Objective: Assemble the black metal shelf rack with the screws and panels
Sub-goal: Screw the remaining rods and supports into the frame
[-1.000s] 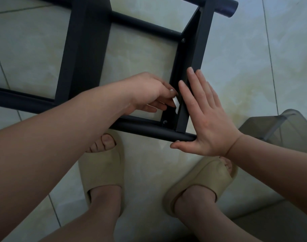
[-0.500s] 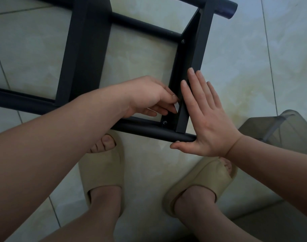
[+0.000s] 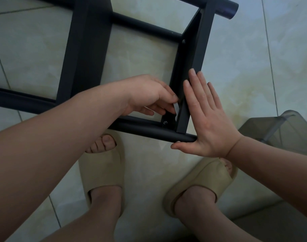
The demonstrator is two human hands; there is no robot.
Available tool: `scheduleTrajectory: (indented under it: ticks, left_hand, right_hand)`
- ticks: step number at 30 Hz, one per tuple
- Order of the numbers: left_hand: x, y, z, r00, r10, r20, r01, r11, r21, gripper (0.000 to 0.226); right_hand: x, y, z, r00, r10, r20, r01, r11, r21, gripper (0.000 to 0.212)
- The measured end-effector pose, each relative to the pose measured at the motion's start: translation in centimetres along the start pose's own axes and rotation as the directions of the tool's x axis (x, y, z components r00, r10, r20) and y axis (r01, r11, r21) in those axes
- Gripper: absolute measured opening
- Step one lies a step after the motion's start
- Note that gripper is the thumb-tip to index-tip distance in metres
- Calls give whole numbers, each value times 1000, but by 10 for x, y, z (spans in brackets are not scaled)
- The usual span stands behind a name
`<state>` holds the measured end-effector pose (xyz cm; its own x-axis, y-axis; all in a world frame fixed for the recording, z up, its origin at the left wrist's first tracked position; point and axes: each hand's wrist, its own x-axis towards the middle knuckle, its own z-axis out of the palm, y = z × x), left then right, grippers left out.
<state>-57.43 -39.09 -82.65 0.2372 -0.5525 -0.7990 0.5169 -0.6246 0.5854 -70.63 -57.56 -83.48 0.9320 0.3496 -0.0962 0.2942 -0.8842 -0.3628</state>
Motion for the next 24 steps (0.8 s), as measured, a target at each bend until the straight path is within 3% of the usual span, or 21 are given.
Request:
scheduleTrajectory:
  ticks: [10, 24]
  left_hand:
    - [0, 3, 7, 1000, 12, -22, -13, 999, -43, 9]
    - [0, -2, 1, 996, -49, 77, 56, 994, -93, 13]
  right_hand:
    - [1, 0, -1, 1000, -1, -3, 1, 1000, 8, 121]
    - [1, 0, -1, 1000, -2, -9, 2, 1000, 16, 121]
